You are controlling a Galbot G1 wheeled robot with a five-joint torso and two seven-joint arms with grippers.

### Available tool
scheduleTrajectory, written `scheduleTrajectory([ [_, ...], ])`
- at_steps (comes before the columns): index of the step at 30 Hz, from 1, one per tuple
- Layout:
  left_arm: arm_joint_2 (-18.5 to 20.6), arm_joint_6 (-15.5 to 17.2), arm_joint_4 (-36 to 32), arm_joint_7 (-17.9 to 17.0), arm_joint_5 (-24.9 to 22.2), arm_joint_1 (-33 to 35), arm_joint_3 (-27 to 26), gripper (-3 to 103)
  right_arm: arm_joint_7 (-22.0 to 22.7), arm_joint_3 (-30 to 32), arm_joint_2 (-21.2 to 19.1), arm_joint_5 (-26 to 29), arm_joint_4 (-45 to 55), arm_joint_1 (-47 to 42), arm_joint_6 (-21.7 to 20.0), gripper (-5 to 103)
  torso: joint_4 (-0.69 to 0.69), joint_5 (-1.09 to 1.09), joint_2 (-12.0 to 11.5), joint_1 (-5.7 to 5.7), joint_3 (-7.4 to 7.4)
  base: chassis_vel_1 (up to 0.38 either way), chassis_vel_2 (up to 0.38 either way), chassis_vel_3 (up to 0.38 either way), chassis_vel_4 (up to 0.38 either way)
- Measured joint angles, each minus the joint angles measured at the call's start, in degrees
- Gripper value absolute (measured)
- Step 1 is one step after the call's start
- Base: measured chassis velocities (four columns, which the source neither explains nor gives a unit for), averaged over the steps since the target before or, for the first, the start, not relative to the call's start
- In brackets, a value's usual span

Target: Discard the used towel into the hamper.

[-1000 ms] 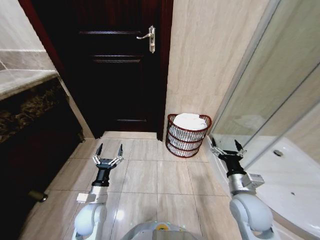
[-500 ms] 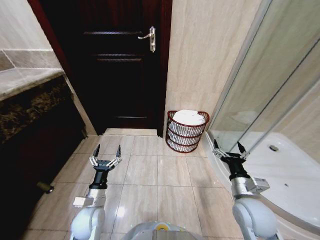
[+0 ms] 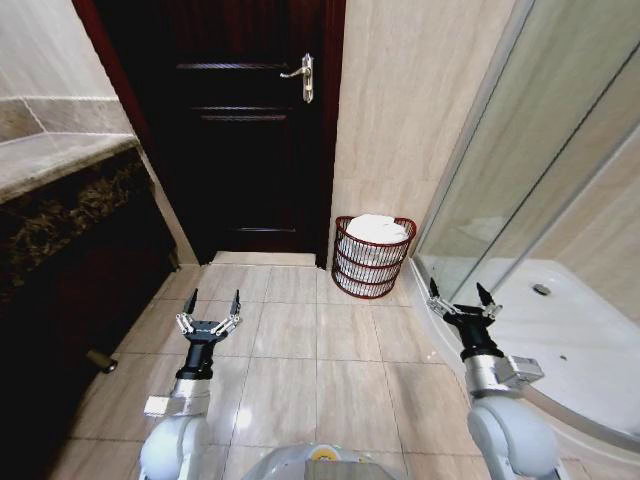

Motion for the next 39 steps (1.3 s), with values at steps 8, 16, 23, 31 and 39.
scheduleTrajectory([
  [8, 0.29, 1.74, 0.02, 0.10, 0.57, -0.28, -0.01, 100, 0.14, 0.80, -0.04, 0.53, -0.11, 0.48, -0.01, 100, 0.00, 0.00, 0.18, 0.02, 0.16, 0.000, 0.000, 0.000, 0.000],
  [16, 0.55, 2.77, -0.15, -0.67, 0.58, -1.37, -0.01, 100, 0.15, 0.83, 0.23, 0.51, -0.07, 0.29, -0.02, 100, 0.00, 0.00, 1.14, 0.23, 0.86, 0.013, 0.010, 0.010, 0.014],
  [23, 0.83, 3.36, -0.20, -1.27, 1.27, -1.88, -0.02, 100, 0.14, 1.18, 0.32, 0.51, 0.80, 0.06, -0.08, 100, 0.00, 0.00, 2.22, 0.64, 1.55, 0.016, 0.011, 0.011, 0.015],
  [31, 1.24, 3.94, -0.29, -1.81, 2.14, -2.29, 0.22, 100, 0.09, 1.40, 0.89, 0.28, 1.95, -0.93, 0.05, 100, 0.00, 0.00, 3.27, 0.93, 2.30, 0.000, 0.000, 0.000, 0.000],
  [39, 1.72, 5.44, -1.04, -4.09, 3.47, -2.06, 0.13, 100, -2.58, 2.93, 1.52, 1.14, 2.84, -2.22, 0.32, 100, 0.00, 0.00, 4.59, 1.26, 3.32, 0.000, 0.000, 0.000, 0.000],
])
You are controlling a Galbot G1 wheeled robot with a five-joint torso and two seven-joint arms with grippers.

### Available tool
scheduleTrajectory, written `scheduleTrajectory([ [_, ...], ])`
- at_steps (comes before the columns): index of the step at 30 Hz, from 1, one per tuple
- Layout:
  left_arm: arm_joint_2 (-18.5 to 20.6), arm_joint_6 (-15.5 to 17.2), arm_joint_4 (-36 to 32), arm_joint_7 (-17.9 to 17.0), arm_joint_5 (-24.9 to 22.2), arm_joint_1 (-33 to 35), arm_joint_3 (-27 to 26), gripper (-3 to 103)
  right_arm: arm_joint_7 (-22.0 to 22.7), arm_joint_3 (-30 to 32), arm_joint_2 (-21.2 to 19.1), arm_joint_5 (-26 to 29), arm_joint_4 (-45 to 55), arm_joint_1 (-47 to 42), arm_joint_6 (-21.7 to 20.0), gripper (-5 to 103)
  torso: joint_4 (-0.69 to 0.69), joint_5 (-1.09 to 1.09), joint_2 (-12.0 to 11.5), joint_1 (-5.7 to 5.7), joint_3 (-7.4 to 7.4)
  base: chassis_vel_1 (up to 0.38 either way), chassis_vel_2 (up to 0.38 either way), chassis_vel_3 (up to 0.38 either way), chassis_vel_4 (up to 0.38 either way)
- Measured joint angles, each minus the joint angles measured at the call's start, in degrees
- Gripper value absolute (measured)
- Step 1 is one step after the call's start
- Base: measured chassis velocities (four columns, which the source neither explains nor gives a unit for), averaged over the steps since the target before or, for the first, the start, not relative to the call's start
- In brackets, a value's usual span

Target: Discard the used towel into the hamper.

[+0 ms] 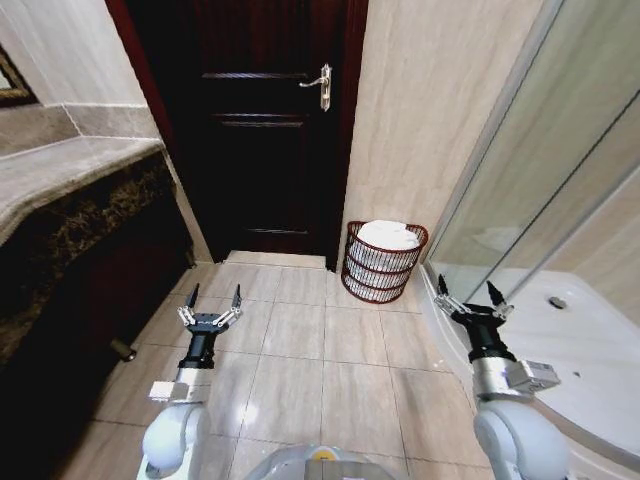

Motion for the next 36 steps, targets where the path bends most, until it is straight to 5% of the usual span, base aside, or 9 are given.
scheduleTrajectory([
  [6, 0.69, 5.48, -1.86, -7.52, 6.52, -0.14, 1.46, 100, -9.19, 5.75, 2.14, 1.65, 0.21, -0.15, -2.12, 100, 0.01, 0.00, 1.07, 0.39, 0.65, 0.000, 0.000, 0.000, 0.000],
  [14, 2.05, 6.90, -2.85, -9.91, 7.22, -0.49, 0.86, 100, -11.51, 2.98, 2.06, 0.96, -3.21, 1.79, -1.02, 100, 0.05, 0.01, 2.95, 1.03, 1.89, 0.000, 0.000, 0.000, 0.000],
  [29, 2.49, 7.86, -2.99, -8.81, 7.13, -1.68, 1.90, 100, -10.29, 4.43, 3.26, 1.06, -2.87, -0.77, 2.83, 100, 0.01, 0.00, 6.34, 1.99, 4.30, 0.000, 0.000, 0.000, 0.000],
  [36, 2.16, 5.35, -1.97, -8.24, 7.09, -0.67, 1.63, 100, -9.61, 3.21, 4.14, 0.46, -2.36, -1.07, 3.32, 100, 0.00, 0.00, 8.02, 2.56, 5.39, 0.000, 0.000, 0.000, 0.000],
])
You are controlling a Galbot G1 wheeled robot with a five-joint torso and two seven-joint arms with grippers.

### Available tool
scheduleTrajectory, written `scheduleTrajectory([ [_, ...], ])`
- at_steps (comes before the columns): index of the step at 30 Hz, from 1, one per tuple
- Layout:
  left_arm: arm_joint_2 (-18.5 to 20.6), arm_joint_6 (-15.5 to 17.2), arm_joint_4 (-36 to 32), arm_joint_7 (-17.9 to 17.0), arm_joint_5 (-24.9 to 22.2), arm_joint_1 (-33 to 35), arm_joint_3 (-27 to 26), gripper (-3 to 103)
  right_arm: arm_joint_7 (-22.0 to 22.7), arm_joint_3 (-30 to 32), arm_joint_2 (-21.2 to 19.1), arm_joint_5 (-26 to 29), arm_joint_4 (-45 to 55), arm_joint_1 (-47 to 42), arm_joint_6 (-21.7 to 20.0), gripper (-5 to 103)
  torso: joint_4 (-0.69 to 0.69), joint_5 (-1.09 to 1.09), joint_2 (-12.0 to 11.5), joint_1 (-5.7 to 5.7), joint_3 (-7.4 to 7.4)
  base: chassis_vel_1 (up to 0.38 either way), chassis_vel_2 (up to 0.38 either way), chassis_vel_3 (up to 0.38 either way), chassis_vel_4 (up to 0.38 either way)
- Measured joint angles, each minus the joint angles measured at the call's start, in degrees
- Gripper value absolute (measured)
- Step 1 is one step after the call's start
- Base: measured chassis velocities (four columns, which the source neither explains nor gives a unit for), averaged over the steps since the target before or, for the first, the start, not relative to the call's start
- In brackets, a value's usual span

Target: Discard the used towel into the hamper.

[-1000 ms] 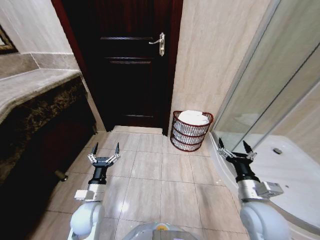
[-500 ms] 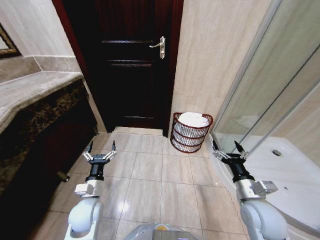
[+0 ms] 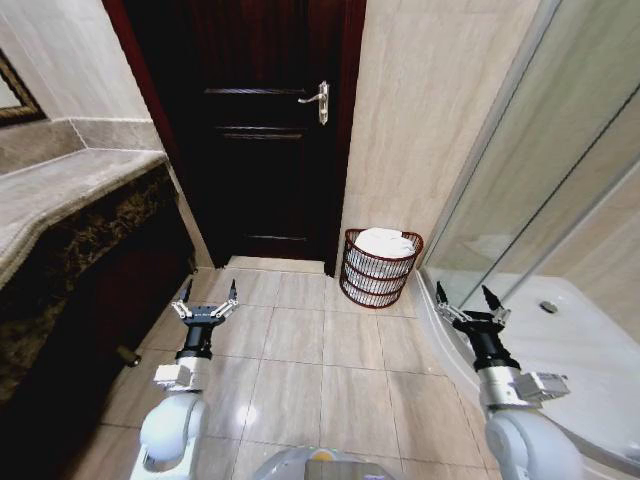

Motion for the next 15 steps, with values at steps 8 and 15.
scheduleTrajectory([
  [8, -0.11, -0.69, 0.15, 0.15, -0.48, 0.42, -0.45, 100, 1.04, -0.89, 0.28, -0.48, 0.73, -0.20, -0.42, 100, 0.00, 0.00, 1.27, 0.49, 0.80, 0.000, 0.000, 0.000, 0.000],
  [15, 0.02, -0.72, -0.21, 0.74, -0.72, 0.60, -0.67, 100, 1.66, -0.12, 0.01, -0.08, 1.52, -0.56, -2.01, 100, 0.00, 0.00, 2.85, 1.11, 1.77, 0.000, 0.000, 0.000, 0.000],
])
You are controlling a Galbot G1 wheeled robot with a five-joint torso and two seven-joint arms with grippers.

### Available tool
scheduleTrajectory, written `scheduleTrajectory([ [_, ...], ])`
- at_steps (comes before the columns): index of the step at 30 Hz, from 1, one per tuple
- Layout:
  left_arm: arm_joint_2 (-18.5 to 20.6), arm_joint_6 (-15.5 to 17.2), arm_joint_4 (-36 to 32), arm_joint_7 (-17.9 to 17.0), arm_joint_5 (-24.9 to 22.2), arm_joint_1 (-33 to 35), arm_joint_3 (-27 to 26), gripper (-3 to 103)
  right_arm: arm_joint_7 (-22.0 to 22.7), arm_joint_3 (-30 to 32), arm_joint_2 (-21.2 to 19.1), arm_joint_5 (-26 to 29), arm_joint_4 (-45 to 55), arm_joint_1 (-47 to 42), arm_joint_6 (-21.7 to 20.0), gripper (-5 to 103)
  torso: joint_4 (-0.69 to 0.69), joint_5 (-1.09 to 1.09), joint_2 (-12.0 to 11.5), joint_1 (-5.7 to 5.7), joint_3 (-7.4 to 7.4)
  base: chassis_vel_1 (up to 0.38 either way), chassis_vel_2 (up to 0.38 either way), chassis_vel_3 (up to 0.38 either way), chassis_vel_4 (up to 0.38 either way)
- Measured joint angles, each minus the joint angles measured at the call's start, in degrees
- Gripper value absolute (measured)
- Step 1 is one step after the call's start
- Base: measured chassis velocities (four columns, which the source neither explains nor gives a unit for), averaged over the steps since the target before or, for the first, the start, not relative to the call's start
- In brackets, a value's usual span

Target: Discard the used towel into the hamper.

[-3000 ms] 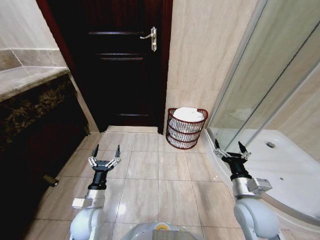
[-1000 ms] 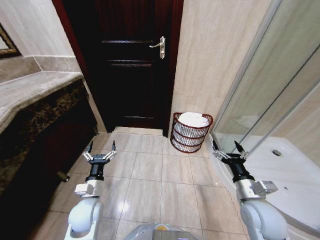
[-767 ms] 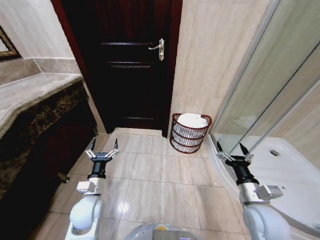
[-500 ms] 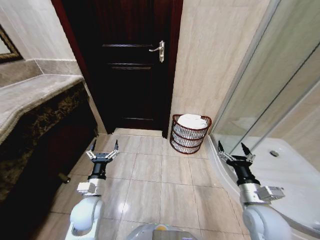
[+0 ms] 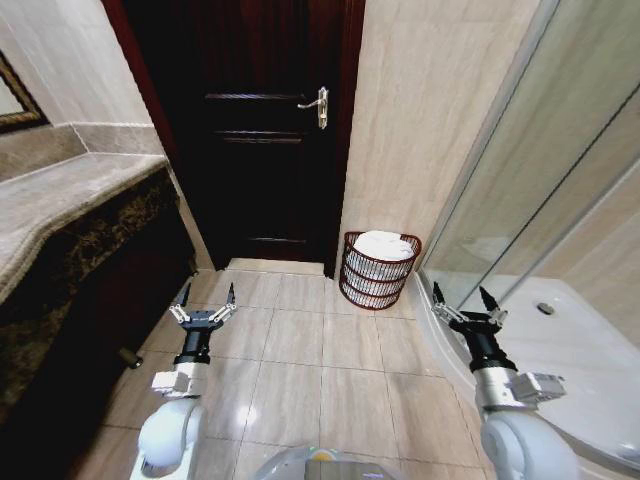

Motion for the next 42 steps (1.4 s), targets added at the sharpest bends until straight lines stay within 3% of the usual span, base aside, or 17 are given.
scheduleTrajectory([
  [12, 0.03, 0.33, -0.05, 0.28, -0.47, -0.10, 0.02, 100, 0.76, 0.28, -0.02, -0.01, -0.15, -0.52, 0.77, 100, 0.00, 0.00, 2.69, 0.99, 1.69, 0.000, 0.000, 0.000, 0.000],
  [16, 0.98, 2.51, -1.12, 2.43, -3.21, -0.18, 0.60, 100, 0.34, 0.41, 0.06, -0.01, -0.47, -0.26, 0.88, 100, 0.01, 0.01, 3.83, 1.45, 2.37, 0.000, 0.000, 0.000, 0.000],
  [22, 2.94, 5.13, -0.80, 2.89, -4.14, -2.27, 2.19, 100, -1.11, -0.39, 0.31, 1.43, -0.78, -0.22, -0.20, 100, 0.00, -0.01, 5.09, 1.92, 3.15, 0.000, 0.000, 0.000, 0.000],
  [29, 3.59, 6.97, -0.23, 0.80, -2.26, -4.02, 6.15, 100, -1.39, -3.49, 2.17, -0.68, -1.19, -0.23, 1.05, 100, -0.02, 0.01, 6.12, 2.34, 3.76, 0.000, 0.000, 0.000, 0.000],
  [33, 2.30, 6.90, 0.59, -2.49, 0.49, -2.86, 9.59, 100, -1.31, -5.32, 3.59, -2.06, -0.82, -0.77, 1.89, 100, 0.01, 0.00, 7.19, 2.78, 4.37, 0.000, 0.000, 0.000, 0.000],
  [42, 1.72, 6.16, -0.39, -3.78, 2.64, -1.81, 8.99, 100, -1.20, -5.48, 3.19, -2.34, -1.12, -2.43, 3.50, 100, -0.01, 0.00, 9.38, 3.61, 5.74, 0.000, 0.000, 0.000, 0.000],
])
